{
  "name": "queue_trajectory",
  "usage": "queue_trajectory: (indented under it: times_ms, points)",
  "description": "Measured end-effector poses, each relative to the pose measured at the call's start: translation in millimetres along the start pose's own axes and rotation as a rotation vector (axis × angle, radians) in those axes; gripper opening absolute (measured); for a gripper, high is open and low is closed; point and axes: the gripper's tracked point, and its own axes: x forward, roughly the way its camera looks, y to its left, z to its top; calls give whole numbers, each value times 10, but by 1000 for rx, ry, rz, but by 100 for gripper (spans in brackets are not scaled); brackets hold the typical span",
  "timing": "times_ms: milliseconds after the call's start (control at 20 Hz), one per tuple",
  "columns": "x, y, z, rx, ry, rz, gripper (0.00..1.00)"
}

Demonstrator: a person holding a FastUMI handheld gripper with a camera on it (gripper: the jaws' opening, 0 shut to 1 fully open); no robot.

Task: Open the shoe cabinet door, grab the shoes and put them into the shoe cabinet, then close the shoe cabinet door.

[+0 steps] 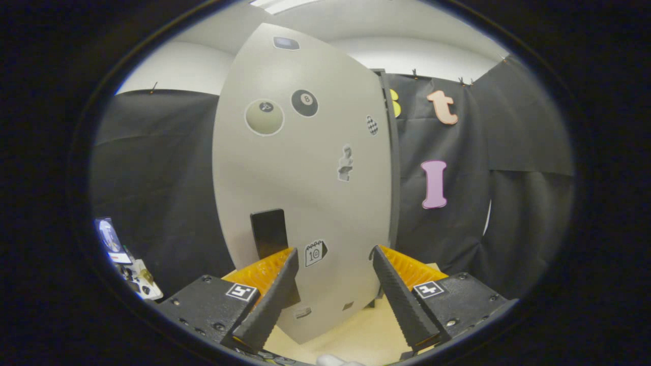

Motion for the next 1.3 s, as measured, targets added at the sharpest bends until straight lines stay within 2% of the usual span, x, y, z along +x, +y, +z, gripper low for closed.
queue_trajectory:
  times_ms: [150, 300, 550, 800, 1300]
  points:
    - [351, 302, -77, 2, 20, 33, 97]
    - [493, 359, -56, 33, 7, 5, 98]
    - [450, 268, -57, 40, 0, -58, 98]
    - [194, 205, -4, 41, -17, -107, 98]
    - [-672, -8, -4, 64, -52, -252, 98]
